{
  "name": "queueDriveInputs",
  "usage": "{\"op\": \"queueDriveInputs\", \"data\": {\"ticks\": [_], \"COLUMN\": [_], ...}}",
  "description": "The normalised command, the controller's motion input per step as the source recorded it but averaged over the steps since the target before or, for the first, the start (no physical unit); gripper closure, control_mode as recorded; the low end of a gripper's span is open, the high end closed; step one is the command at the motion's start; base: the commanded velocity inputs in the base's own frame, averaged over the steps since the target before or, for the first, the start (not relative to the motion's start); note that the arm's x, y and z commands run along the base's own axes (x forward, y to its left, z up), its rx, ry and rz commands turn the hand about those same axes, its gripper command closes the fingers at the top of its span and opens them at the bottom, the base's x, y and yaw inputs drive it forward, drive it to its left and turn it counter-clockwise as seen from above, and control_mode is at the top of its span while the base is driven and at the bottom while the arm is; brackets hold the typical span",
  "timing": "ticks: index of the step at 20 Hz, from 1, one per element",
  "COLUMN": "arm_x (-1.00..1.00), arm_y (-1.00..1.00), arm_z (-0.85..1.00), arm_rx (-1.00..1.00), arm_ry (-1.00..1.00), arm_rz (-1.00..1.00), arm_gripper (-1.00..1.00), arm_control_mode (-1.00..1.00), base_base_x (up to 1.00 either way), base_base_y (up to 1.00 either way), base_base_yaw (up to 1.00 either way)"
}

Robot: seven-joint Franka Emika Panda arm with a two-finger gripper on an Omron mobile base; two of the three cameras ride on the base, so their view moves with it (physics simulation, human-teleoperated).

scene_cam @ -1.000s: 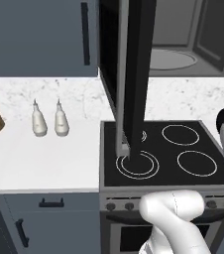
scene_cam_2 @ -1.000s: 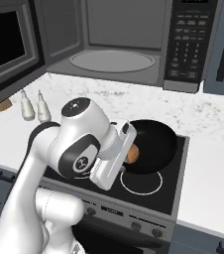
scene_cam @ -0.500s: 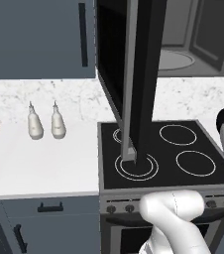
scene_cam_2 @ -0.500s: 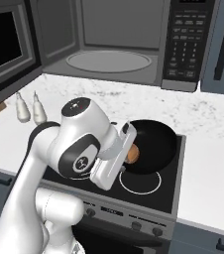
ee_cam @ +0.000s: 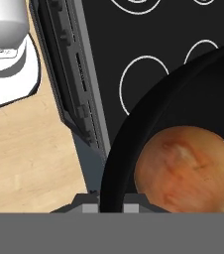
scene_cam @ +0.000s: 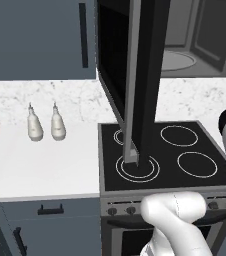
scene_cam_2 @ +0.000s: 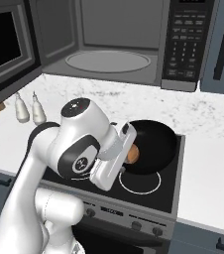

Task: Pick the onion from the sink and place it in the bowl. Then pick the bowl and place it in the microwave. Then close the microwave door and press the start button.

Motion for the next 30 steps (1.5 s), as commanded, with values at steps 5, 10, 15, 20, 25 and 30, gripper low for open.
{"op": "queueDriveInputs", "data": {"ticks": [5,10,15,20,25,30], "arm_x": [0.0,0.0,-0.44,-0.1,0.17,0.49], "arm_y": [0.0,0.0,0.1,0.53,0.61,0.14], "arm_z": [0.0,0.0,0.65,0.98,1.0,0.5], "arm_rx": [0.0,0.0,0.0,-0.01,-0.1,-0.03], "arm_ry": [0.0,0.0,-0.24,-0.06,0.01,0.0], "arm_rz": [0.0,0.0,0.22,0.36,0.23,0.12], "arm_gripper": [1.0,1.0,1.0,1.0,1.0,1.0], "arm_control_mode": [1.0,1.0,-1.0,-1.0,-1.0,-1.0], "base_base_x": [0.0,0.0,0.0,0.0,0.0,0.0], "base_base_y": [0.0,-0.01,0.0,0.0,0.0,0.0], "base_base_yaw": [0.0,0.0,0.0,0.0,0.0,0.0]}}
